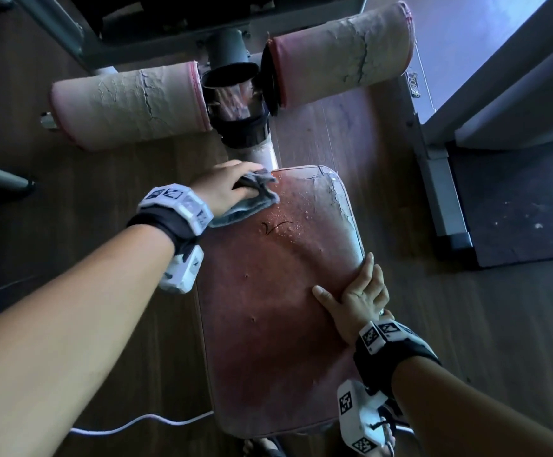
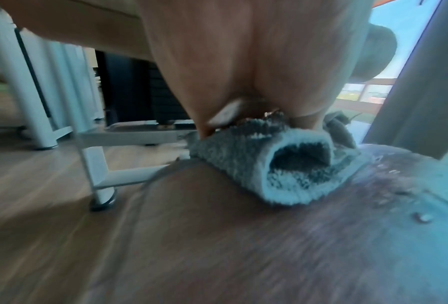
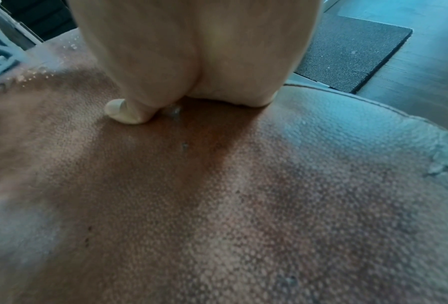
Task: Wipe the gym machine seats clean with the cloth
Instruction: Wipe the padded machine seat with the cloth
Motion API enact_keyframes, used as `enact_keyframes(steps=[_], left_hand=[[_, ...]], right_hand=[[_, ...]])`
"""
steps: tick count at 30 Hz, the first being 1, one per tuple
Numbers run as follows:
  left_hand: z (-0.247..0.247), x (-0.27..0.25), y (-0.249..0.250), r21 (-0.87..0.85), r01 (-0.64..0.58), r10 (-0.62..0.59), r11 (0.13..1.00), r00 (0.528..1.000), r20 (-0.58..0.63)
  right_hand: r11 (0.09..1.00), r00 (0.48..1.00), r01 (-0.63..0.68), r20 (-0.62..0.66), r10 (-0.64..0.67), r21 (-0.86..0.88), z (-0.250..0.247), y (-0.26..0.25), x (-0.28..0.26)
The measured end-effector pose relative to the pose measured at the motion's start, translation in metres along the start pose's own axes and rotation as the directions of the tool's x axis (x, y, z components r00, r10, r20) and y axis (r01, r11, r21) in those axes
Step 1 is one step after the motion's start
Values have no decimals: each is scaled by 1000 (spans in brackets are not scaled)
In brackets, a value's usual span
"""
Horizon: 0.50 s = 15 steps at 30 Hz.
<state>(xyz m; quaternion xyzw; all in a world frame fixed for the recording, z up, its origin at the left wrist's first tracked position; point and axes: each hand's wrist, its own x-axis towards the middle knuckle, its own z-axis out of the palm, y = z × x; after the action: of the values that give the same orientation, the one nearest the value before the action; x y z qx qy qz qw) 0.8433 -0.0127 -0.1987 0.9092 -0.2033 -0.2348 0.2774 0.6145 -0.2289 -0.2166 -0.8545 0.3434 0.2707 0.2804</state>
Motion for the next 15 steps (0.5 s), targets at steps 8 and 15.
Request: enact_keyframes(steps=[8,15], left_hand=[[10,20,22,38,-17,16,999,999,37],[0,17,14,9,59,-60,998,998,34]], right_hand=[[1000,1000,1,17,-2,4,-1,0,1],[1000,1000,-4,14,4,8,-1,1,1]])
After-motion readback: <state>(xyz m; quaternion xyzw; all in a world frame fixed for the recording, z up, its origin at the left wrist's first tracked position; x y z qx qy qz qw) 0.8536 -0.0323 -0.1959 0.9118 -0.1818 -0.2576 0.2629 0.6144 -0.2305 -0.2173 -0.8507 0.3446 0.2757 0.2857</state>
